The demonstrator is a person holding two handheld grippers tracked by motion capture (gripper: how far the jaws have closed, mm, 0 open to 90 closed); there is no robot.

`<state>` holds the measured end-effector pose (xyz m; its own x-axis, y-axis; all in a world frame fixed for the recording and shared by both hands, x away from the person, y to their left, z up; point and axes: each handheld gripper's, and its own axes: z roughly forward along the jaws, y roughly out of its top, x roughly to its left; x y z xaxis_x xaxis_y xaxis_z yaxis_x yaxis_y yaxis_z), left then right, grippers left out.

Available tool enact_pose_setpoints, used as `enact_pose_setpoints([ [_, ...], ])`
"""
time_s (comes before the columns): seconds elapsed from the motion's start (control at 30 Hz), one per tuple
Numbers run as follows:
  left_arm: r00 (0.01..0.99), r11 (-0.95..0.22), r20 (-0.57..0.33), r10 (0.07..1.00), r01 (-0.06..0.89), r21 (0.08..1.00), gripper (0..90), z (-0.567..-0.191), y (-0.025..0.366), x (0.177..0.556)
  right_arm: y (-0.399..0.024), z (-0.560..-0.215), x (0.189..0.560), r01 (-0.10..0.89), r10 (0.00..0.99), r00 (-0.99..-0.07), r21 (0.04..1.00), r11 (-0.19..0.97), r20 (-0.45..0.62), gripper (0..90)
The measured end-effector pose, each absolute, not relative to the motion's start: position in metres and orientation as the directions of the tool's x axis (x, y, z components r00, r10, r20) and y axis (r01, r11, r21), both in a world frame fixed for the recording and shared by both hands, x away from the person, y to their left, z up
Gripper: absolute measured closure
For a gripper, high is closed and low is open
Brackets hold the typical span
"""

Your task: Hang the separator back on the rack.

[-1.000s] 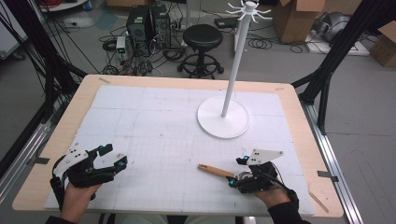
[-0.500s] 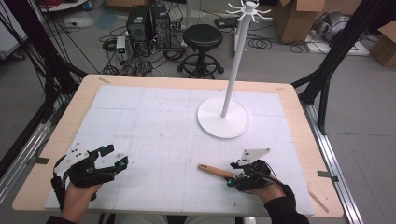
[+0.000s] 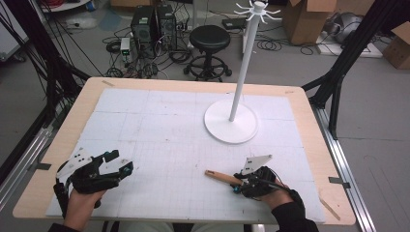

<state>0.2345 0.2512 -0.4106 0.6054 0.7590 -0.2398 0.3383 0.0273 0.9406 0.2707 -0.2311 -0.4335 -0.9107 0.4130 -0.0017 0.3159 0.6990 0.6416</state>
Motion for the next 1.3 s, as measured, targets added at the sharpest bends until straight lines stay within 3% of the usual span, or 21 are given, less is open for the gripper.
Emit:
enact_pose_setpoints([
  [0.23,0.608,0.021,-0.235,0.758,0.339,0.941,21.6,-0.4108,0.2507,0.2348,-0.2286,-0.433,0.2721,0.307,0.401,-0.916,0.635,0.709,-0.004,65.5],
  [0.9,0.61,0.022,-0.244,0.754,0.349,0.937,22.4,-0.4112,0.2502,0.2352,-0.2286,-0.4302,0.2703,0.344,0.424,-0.905,0.641,0.686,0.032,68.6],
  [1.0,0.61,0.023,-0.245,0.754,0.349,0.937,22.4,-0.4113,0.2504,0.2353,-0.2259,-0.4326,0.2694,0.295,0.395,-0.919,0.623,0.724,-0.024,64.5],
  [1.07,0.61,0.021,-0.243,0.754,0.348,0.937,22.4,-0.4113,0.2507,0.2355,-0.2256,-0.4318,0.2695,0.295,0.418,-0.907,0.619,0.727,-0.059,53.1],
  [1.3,0.61,0.027,-0.25,0.752,0.351,0.936,22.6,-0.4113,0.2512,0.2354,-0.2273,-0.4304,0.2695,0.267,0.399,-0.913,0.612,0.744,-0.087,52.5],
])
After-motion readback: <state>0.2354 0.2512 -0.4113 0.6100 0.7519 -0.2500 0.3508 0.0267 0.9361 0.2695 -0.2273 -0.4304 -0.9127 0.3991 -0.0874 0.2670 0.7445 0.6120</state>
